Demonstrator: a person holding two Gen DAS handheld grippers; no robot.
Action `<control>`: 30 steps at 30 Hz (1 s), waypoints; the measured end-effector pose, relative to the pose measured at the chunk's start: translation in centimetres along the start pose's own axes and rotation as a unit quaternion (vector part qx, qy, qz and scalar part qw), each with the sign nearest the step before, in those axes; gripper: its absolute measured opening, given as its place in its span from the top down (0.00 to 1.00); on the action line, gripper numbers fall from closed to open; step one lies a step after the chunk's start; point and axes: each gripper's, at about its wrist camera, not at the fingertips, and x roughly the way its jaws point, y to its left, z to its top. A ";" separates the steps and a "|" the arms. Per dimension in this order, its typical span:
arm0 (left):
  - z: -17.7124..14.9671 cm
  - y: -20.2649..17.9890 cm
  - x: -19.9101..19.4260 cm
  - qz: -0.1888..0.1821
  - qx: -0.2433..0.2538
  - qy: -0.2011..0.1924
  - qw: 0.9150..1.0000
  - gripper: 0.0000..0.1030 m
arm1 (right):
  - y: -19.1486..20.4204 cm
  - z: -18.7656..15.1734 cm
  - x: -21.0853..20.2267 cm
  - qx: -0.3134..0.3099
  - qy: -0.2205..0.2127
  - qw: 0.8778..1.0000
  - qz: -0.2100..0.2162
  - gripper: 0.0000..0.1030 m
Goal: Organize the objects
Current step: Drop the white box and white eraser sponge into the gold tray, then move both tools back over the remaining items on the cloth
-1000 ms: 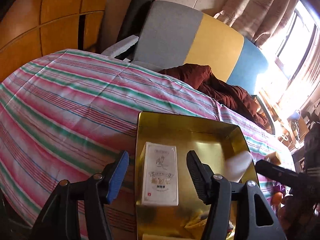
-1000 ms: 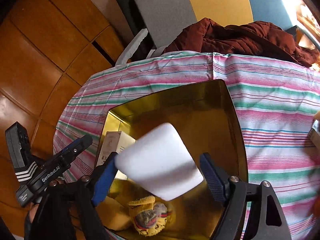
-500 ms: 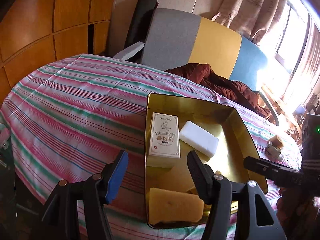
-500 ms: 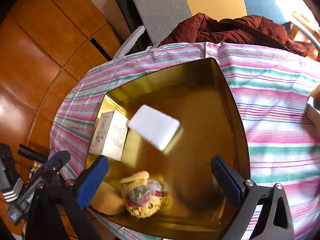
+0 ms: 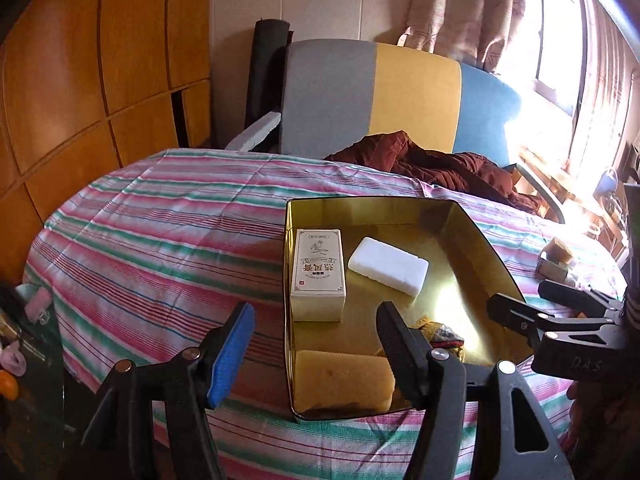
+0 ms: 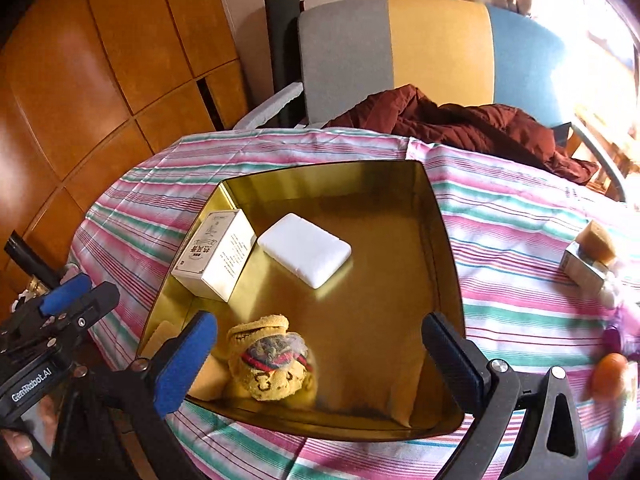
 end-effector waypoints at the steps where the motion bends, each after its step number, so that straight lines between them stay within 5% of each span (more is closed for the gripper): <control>1: -0.1 -0.2 -0.1 -0.001 0.004 -0.001 1.000 0.38 | 0.0 -0.1 -0.2 0.000 -0.003 1.000 -0.004 0.00; 17: -0.5 -4.1 -1.3 -0.006 0.061 -0.009 0.998 0.38 | -1.0 -2.0 -3.2 -0.028 -0.035 0.997 -0.069 0.00; 30: -0.8 -7.2 -1.1 -0.025 0.097 0.000 0.995 0.37 | -5.6 -3.1 -4.8 0.011 -0.039 0.995 -0.096 0.00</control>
